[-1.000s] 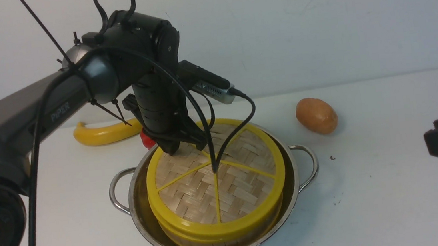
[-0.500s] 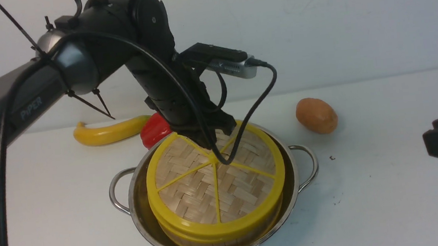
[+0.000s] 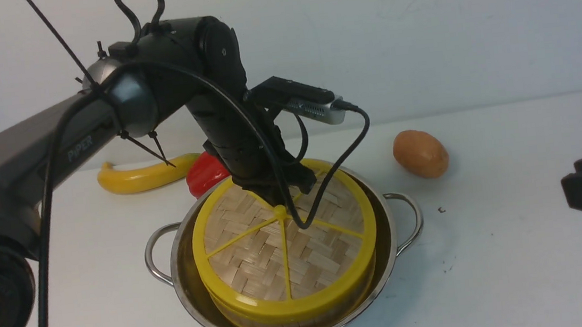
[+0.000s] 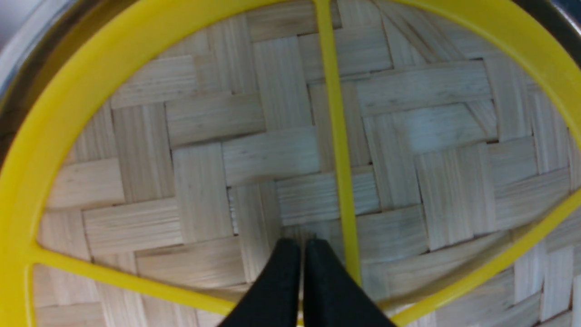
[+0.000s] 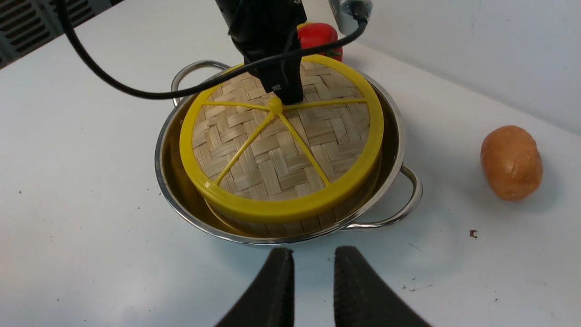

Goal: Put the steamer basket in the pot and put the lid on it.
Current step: Use the left arm to place the steamer lid on the steamer

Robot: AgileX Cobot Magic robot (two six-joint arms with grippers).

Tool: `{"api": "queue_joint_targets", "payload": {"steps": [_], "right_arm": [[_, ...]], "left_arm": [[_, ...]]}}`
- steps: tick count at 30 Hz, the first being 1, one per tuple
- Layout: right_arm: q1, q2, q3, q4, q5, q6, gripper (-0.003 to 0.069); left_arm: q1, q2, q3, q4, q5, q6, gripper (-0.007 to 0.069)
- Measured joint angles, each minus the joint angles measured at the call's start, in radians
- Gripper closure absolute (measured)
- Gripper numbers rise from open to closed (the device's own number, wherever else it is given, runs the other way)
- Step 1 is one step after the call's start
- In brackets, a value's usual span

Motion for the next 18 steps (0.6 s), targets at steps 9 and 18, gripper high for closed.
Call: {"api": "queue_joint_targets", "payload": {"steps": [9,18], "right_arm": [[0.0,0.0,0.0,0.0,0.0,-0.001,0.0539],[0.0,0.0,0.0,0.0,0.0,-0.001,0.0539]], "left_arm": [[0.0,0.0,-0.003,0.036,-0.024,-0.008,0.0607],[0.005,0.001,-0.003,0.059,-0.031,-0.01,0.0607]]}}
